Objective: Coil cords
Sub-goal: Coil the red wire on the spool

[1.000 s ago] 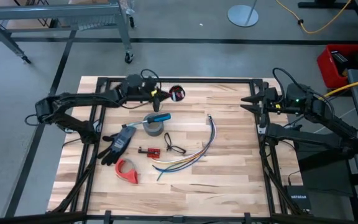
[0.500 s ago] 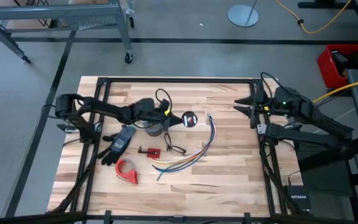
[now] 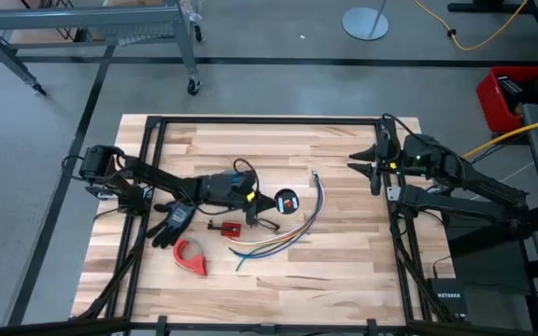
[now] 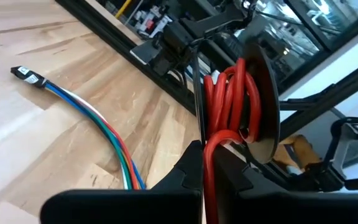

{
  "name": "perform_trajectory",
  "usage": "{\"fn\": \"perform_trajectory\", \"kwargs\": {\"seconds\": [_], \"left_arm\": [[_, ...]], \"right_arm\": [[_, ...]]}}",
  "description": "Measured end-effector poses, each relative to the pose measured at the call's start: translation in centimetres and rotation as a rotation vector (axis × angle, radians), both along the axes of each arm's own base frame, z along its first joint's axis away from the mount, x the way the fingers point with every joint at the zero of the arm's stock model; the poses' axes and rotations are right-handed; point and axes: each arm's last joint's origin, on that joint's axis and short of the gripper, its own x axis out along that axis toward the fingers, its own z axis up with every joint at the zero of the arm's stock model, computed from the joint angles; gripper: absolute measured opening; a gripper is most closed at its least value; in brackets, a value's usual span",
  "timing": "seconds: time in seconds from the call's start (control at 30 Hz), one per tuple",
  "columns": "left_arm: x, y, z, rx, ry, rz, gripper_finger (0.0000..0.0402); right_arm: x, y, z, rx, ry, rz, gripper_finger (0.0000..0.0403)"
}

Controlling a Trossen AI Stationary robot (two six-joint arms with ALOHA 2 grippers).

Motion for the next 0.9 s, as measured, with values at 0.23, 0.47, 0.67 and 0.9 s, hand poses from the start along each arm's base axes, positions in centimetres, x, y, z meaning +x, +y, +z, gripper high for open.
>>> {"fn": "perform_trajectory", "kwargs": {"seconds": [0.23,0.47,0.67,0.9], "left_arm": [[-0.2,-2.0,-0.3,-0.058,0.032,0.043,0.0],[-0.4,-2.8,-0.4,-0.024,0.041,0.149,0.0],[0.5,0.0,0.9,0.104,0.01,0.261,0.0],[0.9,5.3,1.6,0.162,0.017,0.342,0.0]], "right_arm": [[0.2,0.0,-0.8,0.016,0.021,0.017,0.0134],[0.8,-0.1,-2.0,0.028,-0.006,0.071,0.0134],[1.3,-0.1,-2.3,0.018,-0.073,0.121,0.0134],[1.6,-0.1,-3.3,0.029,-0.067,0.142,0.0134]]}}
